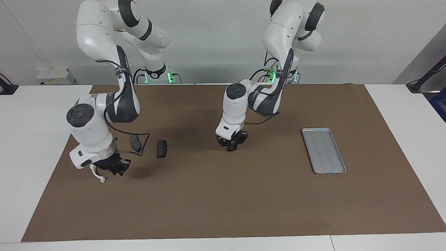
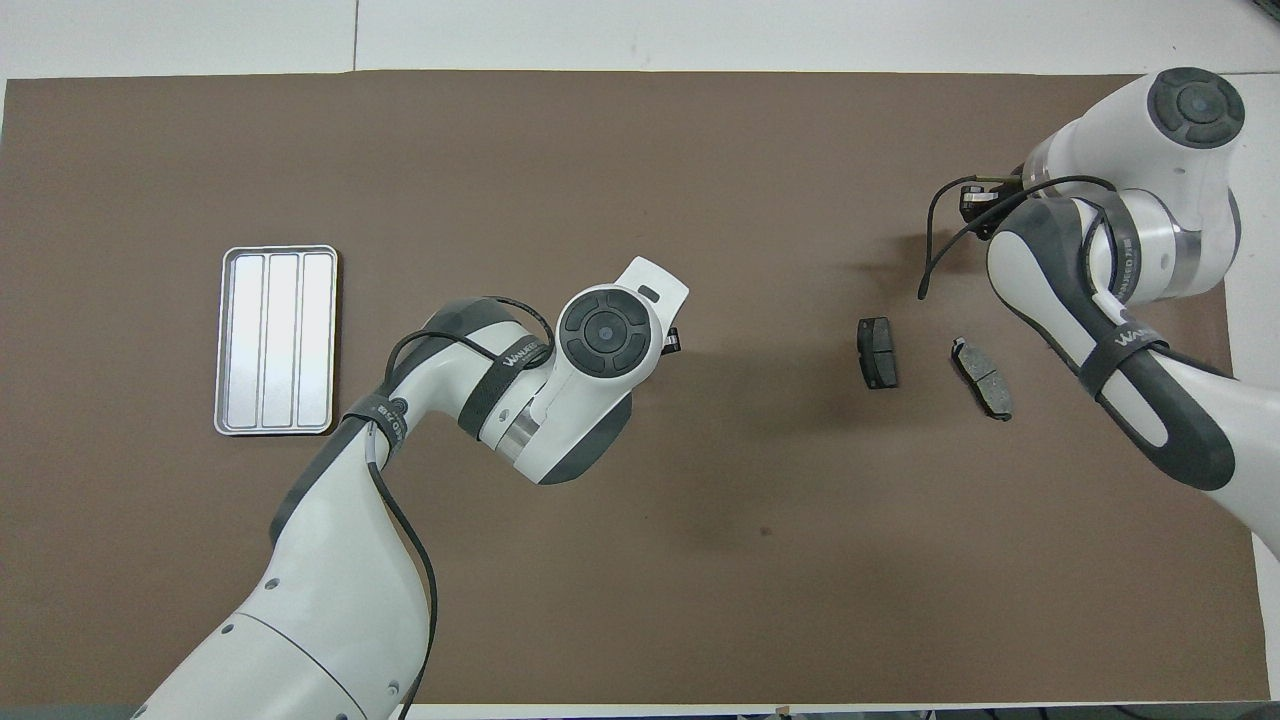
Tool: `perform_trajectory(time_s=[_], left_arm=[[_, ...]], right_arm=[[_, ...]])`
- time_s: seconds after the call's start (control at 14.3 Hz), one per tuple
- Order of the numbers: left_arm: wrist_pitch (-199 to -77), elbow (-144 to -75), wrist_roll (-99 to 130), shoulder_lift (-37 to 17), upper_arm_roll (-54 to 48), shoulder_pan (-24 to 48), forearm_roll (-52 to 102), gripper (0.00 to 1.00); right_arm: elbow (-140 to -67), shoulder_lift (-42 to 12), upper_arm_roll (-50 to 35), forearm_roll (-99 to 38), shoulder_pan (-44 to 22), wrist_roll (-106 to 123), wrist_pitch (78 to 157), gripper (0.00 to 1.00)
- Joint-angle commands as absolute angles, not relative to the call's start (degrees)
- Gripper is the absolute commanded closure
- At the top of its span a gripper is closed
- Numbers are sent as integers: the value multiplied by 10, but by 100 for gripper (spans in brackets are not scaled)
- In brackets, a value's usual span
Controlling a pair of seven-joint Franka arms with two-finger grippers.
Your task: Pick bearing gear from pile to tray
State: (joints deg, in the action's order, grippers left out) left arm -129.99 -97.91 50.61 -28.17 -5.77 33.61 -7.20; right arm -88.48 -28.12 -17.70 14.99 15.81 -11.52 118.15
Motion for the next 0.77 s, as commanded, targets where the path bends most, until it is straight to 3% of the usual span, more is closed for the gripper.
perform_trajectory(time_s=[0.0,0.42,0.7], left_arm=[[-1226,-930,502,-274,-54,317,-74,100],[-1064,-950,294,-135,-58,200,-69,100],[-994,-962,69,-71,-57,63,-61,100]], right_arm=[[-882,-243,-185,149,159,-98,1130,100],[-852,-201,-241,126,151,-164,1039,100],[-843,-192,-254,125,77,-341,1019,100]])
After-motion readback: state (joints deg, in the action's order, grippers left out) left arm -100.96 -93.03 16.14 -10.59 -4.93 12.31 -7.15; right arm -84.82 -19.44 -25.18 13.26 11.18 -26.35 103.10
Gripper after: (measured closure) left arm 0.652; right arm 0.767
